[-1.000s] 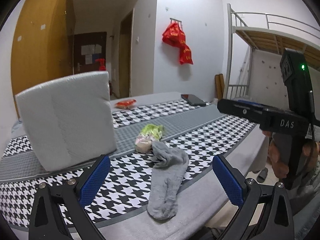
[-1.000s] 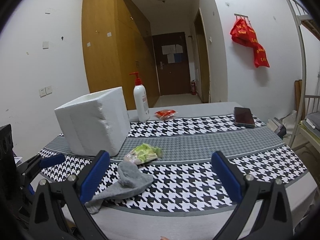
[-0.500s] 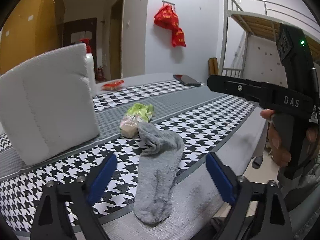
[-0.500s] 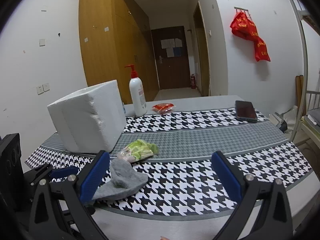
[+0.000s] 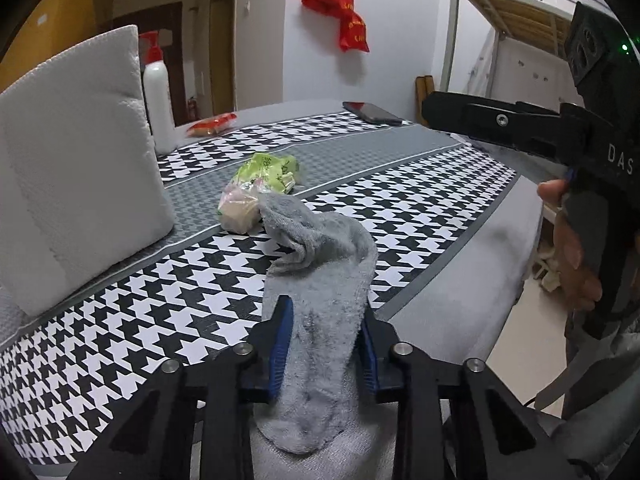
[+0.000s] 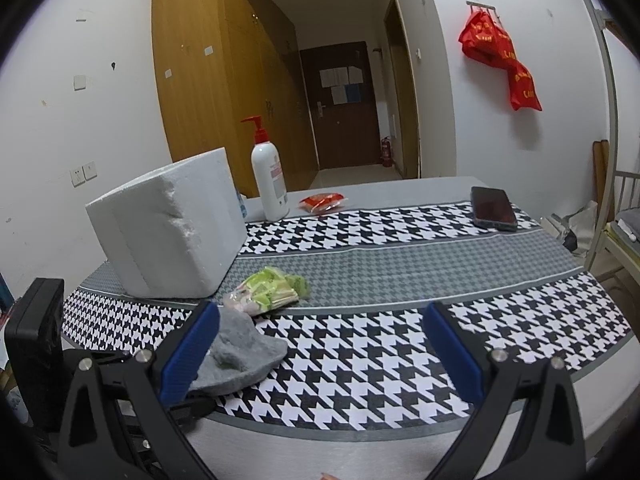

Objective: Organize soft objects
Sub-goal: 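Lower the left tool onto the grey sock and close on it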

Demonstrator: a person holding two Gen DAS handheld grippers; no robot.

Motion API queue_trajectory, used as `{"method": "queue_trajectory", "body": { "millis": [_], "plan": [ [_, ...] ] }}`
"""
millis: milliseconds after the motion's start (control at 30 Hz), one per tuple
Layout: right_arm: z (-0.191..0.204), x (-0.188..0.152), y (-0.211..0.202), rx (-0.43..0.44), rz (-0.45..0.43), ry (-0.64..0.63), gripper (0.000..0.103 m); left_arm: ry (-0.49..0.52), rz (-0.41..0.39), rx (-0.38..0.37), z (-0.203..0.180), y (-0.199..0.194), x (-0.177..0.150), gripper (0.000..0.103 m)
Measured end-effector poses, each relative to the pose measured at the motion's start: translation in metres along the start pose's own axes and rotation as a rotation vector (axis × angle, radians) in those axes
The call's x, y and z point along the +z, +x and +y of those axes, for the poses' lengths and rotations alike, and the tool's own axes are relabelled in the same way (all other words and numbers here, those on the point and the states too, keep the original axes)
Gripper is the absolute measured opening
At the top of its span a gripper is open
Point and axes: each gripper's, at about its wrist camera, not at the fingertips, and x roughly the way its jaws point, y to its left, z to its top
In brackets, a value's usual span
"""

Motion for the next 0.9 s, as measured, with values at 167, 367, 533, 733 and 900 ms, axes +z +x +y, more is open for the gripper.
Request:
{"method": "queue_trajectory", "body": {
  "millis": [167,367,533,733,900],
  "plan": [
    [0.001,0.001,0.002,-0.001,0.007,-0.001,0.103,-0.035,0.005,0.004,0.008,0.001,0.002,0.011],
    [0.004,0.002,0.002,-0.005,0.012,-0.009,0.103,-0.058,0.008,-0.002,0.011,0.001,0.004,0.009],
    [0.005,0.003,0.002,-0.01,0.012,-0.012,0.103,-0.078,0.0,-0.009,0.015,-0.004,0.001,0.009],
    [0.012,0.005,0.007,-0.013,0.027,-0.022,0.103,-0.107,-0.04,0.014,0.024,-0.019,-0.002,0.009],
    [0.021,0.007,0.016,-0.008,0.049,-0.034,0.103,-0.146,-0.09,0.057,0.039,-0.039,-0.006,0.009]
  ]
}}
